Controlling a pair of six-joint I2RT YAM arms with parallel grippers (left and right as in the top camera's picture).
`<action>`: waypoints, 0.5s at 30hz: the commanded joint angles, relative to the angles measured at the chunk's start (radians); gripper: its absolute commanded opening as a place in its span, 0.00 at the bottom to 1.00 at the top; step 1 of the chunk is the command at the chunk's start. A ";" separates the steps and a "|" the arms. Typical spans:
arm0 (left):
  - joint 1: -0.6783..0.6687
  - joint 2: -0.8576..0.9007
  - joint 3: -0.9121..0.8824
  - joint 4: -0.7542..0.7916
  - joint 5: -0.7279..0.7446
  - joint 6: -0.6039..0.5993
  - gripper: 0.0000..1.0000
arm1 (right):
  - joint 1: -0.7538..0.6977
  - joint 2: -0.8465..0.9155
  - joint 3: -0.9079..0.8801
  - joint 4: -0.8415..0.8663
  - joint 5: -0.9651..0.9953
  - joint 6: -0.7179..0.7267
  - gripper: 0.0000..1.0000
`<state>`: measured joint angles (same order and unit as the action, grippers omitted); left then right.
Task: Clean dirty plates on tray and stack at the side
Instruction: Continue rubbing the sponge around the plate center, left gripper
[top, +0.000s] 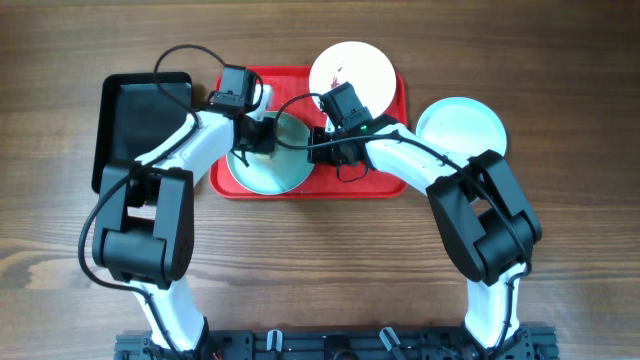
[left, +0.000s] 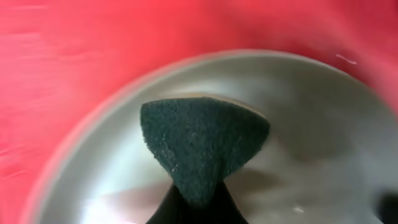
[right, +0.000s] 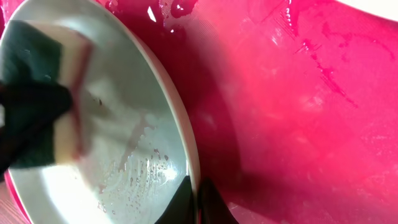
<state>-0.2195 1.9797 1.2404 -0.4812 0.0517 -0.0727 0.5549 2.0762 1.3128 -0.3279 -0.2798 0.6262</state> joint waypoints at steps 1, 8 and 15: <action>0.005 0.046 -0.027 -0.079 -0.266 -0.201 0.04 | 0.007 0.021 0.015 -0.002 -0.016 -0.024 0.04; -0.017 0.046 -0.027 -0.294 -0.060 -0.153 0.04 | 0.007 0.021 0.015 -0.002 -0.016 -0.024 0.04; -0.061 0.046 -0.026 -0.283 0.341 0.173 0.04 | 0.007 0.021 0.015 -0.003 -0.017 -0.024 0.04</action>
<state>-0.2367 1.9663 1.2671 -0.7883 0.1448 -0.0517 0.5556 2.0762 1.3128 -0.3347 -0.2844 0.6117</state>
